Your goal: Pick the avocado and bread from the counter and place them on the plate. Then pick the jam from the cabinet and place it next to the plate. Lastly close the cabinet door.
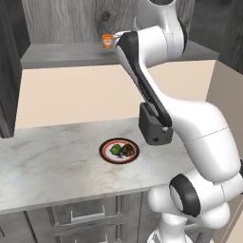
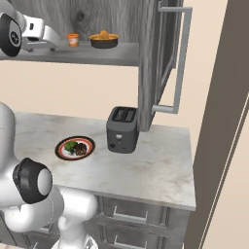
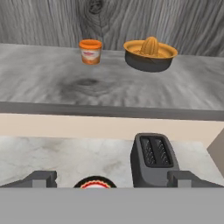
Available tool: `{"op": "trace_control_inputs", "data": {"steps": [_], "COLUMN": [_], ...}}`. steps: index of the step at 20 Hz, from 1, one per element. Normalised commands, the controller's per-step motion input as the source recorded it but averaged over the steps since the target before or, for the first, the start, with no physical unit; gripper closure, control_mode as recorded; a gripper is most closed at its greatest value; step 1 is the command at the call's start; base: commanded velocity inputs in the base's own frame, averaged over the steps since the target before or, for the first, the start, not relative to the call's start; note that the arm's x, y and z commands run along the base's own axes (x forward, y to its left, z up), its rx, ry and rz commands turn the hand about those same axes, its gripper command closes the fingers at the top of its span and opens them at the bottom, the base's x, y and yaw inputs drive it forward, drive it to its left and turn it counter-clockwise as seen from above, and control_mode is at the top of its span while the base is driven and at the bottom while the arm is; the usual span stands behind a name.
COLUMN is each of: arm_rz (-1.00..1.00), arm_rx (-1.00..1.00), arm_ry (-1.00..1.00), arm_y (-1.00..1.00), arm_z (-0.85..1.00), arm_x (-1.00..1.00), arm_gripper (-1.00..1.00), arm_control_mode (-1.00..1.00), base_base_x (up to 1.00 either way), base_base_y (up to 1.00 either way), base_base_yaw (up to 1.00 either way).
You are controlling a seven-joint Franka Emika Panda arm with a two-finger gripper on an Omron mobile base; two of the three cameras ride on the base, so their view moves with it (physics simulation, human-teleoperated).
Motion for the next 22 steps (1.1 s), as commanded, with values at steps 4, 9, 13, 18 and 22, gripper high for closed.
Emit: {"op": "trace_control_inputs", "data": {"steps": [4, 9, 13, 18, 22], "arm_rz": [0.0, 0.0, 0.0, -0.02, -0.03], "arm_rx": [0.0, 0.0, 0.0, 0.0, 0.0], "arm_ry": [0.0, 0.0, 0.01, 0.0, 0.0], "arm_y": [0.03, 0.1, 0.11, 0.02, 0.0], "arm_z": [-0.01, -0.02, -0.04, -0.07, -0.02], "arm_x": [0.27, 0.27, 0.23, 0.18, 0.21], "arm_gripper": [-1.0, -1.0, -1.0, -1.0, -1.0], "arm_control_mode": [-1.0, -1.0, -1.0, -1.0, -1.0], "base_base_x": [0.0, 0.0, 0.0, 0.0, 0.0], "base_base_y": [0.0, 0.0, 0.0, 0.0, 0.0], "base_base_yaw": [0.0, 0.0, 0.0, 0.0, 0.0]}}
